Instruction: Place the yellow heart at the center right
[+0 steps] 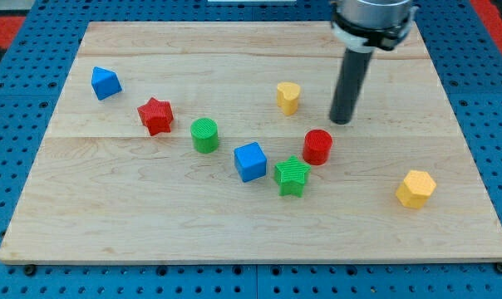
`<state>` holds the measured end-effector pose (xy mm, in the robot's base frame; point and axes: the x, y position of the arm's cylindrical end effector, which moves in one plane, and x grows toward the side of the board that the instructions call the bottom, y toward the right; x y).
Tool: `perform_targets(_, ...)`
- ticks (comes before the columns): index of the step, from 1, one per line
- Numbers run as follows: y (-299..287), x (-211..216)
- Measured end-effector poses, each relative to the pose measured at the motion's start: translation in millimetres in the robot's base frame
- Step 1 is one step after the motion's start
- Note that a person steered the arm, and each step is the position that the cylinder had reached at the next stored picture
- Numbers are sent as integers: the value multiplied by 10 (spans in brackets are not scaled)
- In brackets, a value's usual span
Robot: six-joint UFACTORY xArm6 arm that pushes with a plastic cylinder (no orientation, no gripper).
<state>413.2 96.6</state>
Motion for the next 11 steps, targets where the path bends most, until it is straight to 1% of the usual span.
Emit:
perform_targets(1,-675,0)
perform_targets(2,-959,-224)
perform_targets(3,-569,-494)
perform_targets(4,-508,-595)
perform_targets(5,-358,-523)
perform_targets(6,-59,-178)
perform_targets(7,-59,-184)
perform_targets(8,624,-17)
perform_targets(9,1330,350)
perform_targets(10,1567,711)
perform_targets(11,2240,445)
